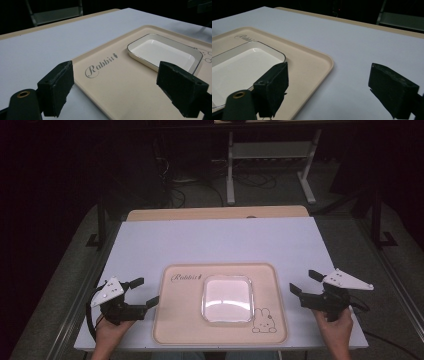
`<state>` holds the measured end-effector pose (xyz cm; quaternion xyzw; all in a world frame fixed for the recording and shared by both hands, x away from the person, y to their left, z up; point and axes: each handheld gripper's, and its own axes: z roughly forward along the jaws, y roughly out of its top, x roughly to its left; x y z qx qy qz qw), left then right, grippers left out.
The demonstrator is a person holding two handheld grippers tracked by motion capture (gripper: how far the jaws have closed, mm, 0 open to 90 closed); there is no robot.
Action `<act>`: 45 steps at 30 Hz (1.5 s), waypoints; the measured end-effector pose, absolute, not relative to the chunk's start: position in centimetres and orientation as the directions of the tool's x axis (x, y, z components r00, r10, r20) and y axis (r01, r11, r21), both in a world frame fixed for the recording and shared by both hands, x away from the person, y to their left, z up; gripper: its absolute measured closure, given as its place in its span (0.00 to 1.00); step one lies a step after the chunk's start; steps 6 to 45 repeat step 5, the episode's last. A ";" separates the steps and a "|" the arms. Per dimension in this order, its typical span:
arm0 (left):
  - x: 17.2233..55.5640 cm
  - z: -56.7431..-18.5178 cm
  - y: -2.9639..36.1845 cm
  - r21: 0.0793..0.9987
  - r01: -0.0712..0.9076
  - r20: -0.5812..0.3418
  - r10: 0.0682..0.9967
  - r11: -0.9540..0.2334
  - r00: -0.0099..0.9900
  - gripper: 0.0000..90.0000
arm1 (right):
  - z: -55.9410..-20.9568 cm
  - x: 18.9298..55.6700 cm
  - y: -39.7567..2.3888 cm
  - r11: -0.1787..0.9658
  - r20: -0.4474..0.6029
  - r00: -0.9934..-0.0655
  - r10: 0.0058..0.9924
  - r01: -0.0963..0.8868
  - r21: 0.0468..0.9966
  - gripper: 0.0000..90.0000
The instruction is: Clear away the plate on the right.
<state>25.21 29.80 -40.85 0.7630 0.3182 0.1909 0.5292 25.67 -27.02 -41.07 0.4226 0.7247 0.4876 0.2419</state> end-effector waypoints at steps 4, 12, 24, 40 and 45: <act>25.2 -40.8 29.8 0.929 0.284 -0.046 0.689 -0.236 0.724 0.15 | -41.1 25.7 -27.0 0.166 0.063 -0.529 0.846 0.375 0.912 0.17; 25.2 -40.8 29.8 0.929 0.284 -0.046 0.688 -0.236 0.724 0.15 | -41.1 25.7 -27.0 0.165 0.064 -0.529 0.846 0.375 0.912 0.17; 25.2 -40.8 29.8 0.929 0.284 -0.046 0.688 -0.236 0.724 0.15 | -41.1 25.7 -27.0 0.165 0.064 -0.529 0.846 0.375 0.912 0.17; 25.2 -40.8 29.8 0.929 0.284 -0.046 0.688 -0.236 0.724 0.15 | -41.1 25.7 -27.0 0.165 0.064 -0.529 0.846 0.375 0.912 0.17; 25.2 -40.8 29.8 0.929 0.284 -0.046 0.688 -0.236 0.724 0.15 | -41.1 25.7 -27.0 0.165 0.064 -0.529 0.846 0.375 0.912 0.17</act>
